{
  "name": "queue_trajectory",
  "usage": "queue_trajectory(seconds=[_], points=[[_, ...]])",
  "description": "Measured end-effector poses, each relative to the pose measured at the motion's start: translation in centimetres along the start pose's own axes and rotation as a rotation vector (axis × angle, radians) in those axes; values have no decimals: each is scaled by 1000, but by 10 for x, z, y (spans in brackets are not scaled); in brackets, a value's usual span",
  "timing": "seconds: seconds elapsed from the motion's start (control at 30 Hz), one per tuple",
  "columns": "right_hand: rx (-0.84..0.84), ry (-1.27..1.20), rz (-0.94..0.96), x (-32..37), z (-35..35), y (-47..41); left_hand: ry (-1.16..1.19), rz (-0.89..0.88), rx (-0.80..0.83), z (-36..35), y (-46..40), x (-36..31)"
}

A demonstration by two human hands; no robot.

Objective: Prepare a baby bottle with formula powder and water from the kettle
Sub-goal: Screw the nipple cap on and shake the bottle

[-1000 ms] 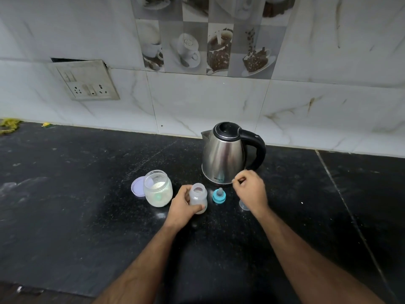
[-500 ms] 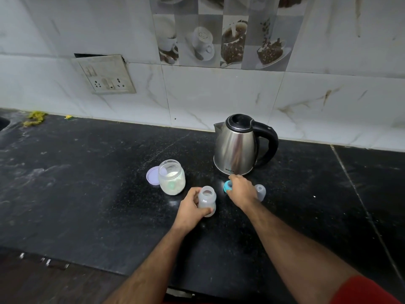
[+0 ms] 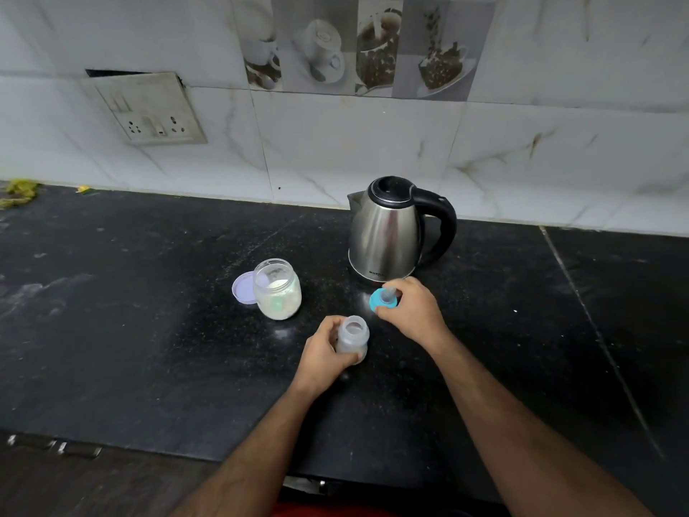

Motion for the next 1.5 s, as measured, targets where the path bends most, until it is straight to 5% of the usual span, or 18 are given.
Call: queue_trajectory(seconds=[0.2, 0.63, 1.03, 1.27, 1.5], points=[[97, -140, 77, 13, 30, 22, 37, -11, 45, -6, -3, 3], [296, 145, 232, 41, 11, 34, 14, -38, 132, 2, -8, 4], [165, 451, 161, 61, 11, 45, -47, -54, 145, 3, -9, 3], [466, 302, 242, 58, 30, 30, -18, -40, 156, 3, -11, 5], [216, 458, 222, 57, 18, 37, -30, -36, 150, 3, -10, 5]])
Point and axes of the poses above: each hand's wrist, its own y-axis away from the middle knuckle, its own z-axis out of the back of the hand, x = y × z, the point moved 1 cm from there along -y, towards the middle knuckle, and after that the axes turned 9 degrees about -x, right-handed, at the moved point
